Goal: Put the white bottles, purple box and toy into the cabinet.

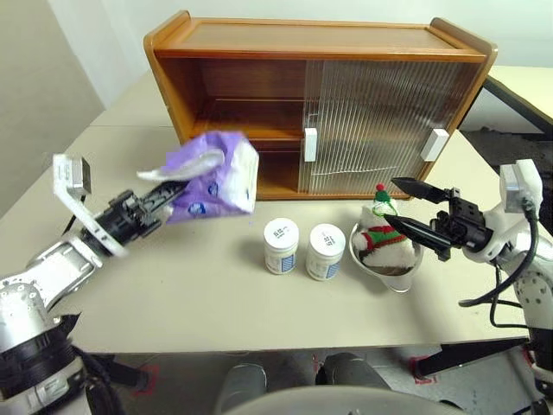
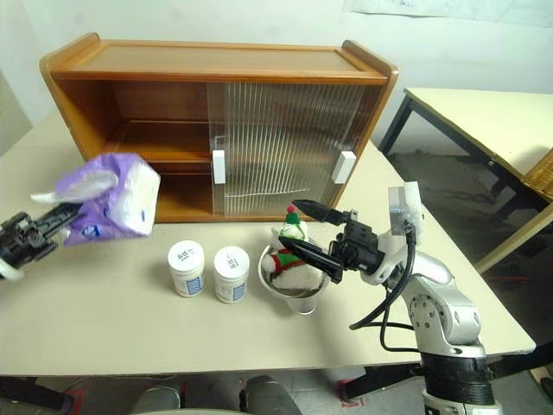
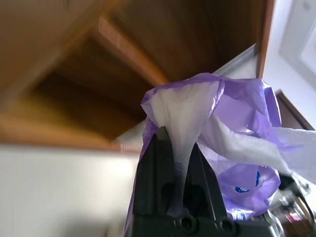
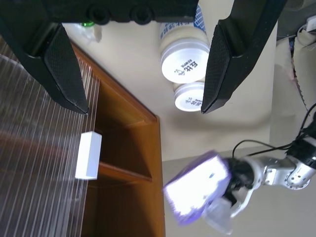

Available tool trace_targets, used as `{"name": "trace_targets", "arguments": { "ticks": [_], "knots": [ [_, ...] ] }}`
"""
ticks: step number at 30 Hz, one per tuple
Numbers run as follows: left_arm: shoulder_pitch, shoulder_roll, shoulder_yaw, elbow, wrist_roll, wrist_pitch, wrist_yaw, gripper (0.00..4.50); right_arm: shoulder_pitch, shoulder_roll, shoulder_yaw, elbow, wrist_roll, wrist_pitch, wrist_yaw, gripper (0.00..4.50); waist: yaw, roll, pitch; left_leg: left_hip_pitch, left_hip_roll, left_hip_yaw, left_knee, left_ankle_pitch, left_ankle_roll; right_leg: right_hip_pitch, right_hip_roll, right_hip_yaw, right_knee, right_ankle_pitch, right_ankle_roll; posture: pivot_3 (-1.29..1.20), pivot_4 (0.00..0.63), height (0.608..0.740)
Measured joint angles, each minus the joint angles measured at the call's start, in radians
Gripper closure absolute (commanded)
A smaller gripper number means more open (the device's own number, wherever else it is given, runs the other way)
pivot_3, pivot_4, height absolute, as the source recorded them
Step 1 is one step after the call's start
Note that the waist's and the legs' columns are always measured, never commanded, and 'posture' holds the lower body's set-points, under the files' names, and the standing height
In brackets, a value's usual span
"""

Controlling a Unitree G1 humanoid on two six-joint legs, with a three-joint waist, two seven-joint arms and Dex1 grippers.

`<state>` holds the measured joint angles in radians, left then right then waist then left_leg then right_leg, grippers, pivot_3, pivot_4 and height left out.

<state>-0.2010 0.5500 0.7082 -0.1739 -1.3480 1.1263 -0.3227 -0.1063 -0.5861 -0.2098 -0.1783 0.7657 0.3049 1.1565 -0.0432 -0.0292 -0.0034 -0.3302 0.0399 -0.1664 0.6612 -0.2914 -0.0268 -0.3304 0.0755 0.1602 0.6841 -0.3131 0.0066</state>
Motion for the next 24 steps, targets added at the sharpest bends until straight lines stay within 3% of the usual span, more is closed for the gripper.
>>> {"name": "trace_targets", "arguments": {
  "ticks": [9,19,24],
  "knots": [
    [-0.192,-0.092,-0.126,-0.024,0.058,-0.109,0.389,4.48,0.011,0.037,-0.004,-0.014,0.014,-0.049,0.050,0.00,0.003,-0.006,0.004,0.001,-0.001,0.007,0.001,0.000,0.002,0.001,0.000,0.007,-0.001,0.001,0.003,-0.10,0.000,0.740],
    [-0.279,-0.138,-0.213,-0.021,0.141,-0.180,0.535,4.48,0.031,0.084,0.008,-0.031,0.002,-0.080,0.024,0.00,0.000,-0.012,0.007,0.001,-0.005,0.009,0.002,-0.002,0.005,0.001,0.001,0.017,-0.002,0.002,0.005,-0.10,0.000,0.740],
    [-0.350,-0.220,-0.260,-0.012,0.208,-0.242,0.563,4.48,0.037,0.092,0.027,-0.032,-0.010,-0.085,0.017,0.00,0.003,-0.013,0.008,0.001,-0.006,0.009,0.002,-0.003,0.008,0.004,0.000,0.018,-0.009,0.004,0.016,-0.10,0.000,0.740]
  ]
}}
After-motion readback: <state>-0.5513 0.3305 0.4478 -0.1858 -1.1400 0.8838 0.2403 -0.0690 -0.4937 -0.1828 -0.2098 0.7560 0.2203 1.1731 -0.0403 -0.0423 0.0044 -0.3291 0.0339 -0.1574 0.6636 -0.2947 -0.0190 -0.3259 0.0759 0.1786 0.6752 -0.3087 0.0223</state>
